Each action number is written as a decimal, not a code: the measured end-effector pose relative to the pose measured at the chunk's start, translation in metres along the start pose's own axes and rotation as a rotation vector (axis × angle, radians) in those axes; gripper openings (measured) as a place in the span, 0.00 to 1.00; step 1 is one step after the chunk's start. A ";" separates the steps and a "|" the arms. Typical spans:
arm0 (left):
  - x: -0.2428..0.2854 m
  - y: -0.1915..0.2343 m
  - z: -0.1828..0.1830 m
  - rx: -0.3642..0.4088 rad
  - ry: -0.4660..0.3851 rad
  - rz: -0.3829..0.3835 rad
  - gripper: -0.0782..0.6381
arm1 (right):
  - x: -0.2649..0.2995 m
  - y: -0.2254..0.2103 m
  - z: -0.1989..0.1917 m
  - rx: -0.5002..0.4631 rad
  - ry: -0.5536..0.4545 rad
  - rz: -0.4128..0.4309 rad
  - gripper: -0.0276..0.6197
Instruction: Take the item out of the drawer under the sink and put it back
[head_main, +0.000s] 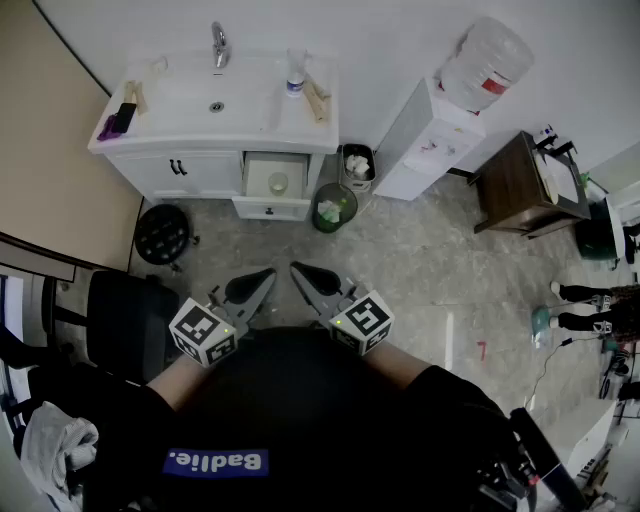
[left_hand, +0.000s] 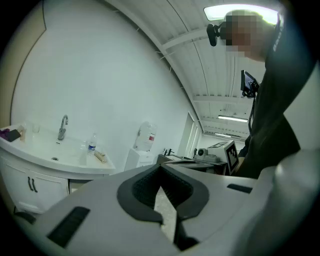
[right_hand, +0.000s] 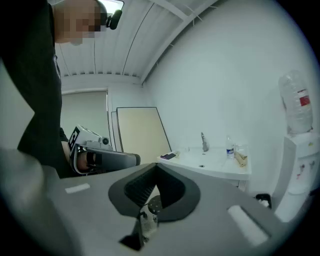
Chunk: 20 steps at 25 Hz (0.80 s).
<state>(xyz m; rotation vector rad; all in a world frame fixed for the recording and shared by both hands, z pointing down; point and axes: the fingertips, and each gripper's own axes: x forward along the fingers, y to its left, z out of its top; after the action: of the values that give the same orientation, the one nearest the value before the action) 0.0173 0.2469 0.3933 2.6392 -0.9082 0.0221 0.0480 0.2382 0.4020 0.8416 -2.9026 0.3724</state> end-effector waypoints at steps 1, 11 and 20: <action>0.000 -0.001 0.001 0.001 -0.001 -0.001 0.10 | 0.000 0.000 0.000 -0.001 0.000 0.001 0.04; 0.003 -0.004 0.000 -0.002 0.001 0.007 0.10 | -0.002 0.000 -0.001 0.002 0.000 0.016 0.04; 0.015 -0.009 0.002 0.003 0.004 0.022 0.10 | -0.008 -0.009 0.003 0.011 -0.018 0.039 0.04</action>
<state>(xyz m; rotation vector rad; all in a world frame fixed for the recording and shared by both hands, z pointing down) 0.0346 0.2436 0.3905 2.6313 -0.9372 0.0340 0.0599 0.2341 0.3998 0.7945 -2.9400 0.3872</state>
